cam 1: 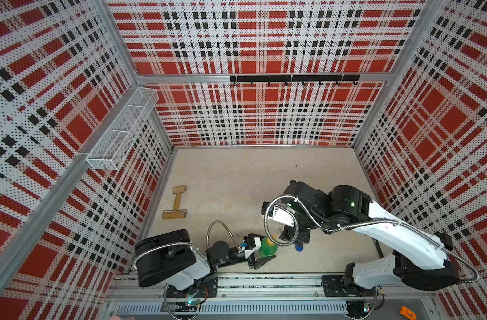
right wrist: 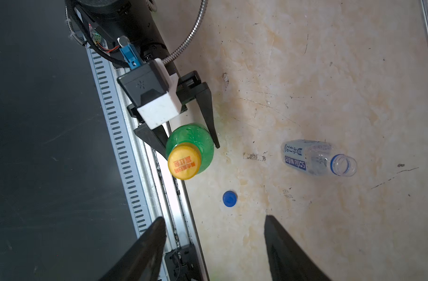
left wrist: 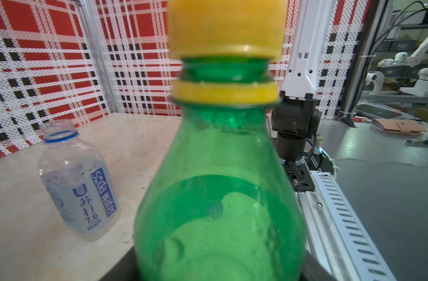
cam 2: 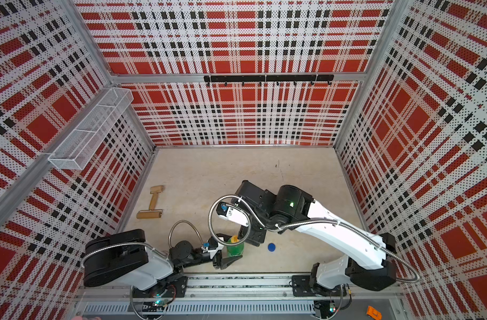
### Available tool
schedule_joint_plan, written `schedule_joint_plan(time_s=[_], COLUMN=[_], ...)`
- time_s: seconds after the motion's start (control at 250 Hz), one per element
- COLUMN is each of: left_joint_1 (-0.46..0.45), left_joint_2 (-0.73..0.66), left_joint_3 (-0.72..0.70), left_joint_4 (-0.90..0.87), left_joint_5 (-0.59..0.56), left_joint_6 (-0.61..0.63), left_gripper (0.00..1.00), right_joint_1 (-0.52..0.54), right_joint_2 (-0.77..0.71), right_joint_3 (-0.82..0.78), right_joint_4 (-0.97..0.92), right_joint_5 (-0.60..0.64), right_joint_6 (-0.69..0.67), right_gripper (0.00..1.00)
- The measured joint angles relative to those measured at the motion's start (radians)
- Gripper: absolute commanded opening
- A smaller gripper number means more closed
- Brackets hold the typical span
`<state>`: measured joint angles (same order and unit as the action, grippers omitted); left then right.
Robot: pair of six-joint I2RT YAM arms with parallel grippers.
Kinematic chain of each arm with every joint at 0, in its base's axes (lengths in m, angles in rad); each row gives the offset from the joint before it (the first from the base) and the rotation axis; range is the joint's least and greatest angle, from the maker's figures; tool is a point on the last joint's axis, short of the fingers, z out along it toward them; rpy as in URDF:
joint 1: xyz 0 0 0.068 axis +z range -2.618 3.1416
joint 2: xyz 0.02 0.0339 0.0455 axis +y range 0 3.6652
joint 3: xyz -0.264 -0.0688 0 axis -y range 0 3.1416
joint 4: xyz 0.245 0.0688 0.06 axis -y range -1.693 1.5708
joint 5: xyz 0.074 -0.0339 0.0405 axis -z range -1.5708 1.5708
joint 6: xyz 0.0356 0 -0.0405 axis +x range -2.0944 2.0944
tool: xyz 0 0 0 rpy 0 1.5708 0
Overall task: Screw on the bottle caps
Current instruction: Screw the bottle cap onto the plastic bottle.
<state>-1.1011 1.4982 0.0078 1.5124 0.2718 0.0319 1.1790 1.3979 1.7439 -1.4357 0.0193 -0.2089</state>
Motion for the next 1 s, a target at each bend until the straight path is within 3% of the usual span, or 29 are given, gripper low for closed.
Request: schedule_joint_plan(time_s=[0.4, 1.0], left_joint_1=[0.001, 0.0], left_joint_2=[0.016, 0.039], left_joint_3=[0.0, 0.002], left_joint_4=[0.0, 0.0], left_joint_5=[0.053, 0.031], left_joint_6=[-0.005, 0.014], left_gripper=[0.66, 0.54], right_joint_1=[0.032, 0.038], right_joint_2=[0.093, 0.094], right_joint_3=[-0.065, -0.099], right_joint_4=[0.036, 0.05], right_joint_5=[-0.104, -0.129], right_joint_6=[-0.212, -0.236], right_gripper=[0.56, 0.51])
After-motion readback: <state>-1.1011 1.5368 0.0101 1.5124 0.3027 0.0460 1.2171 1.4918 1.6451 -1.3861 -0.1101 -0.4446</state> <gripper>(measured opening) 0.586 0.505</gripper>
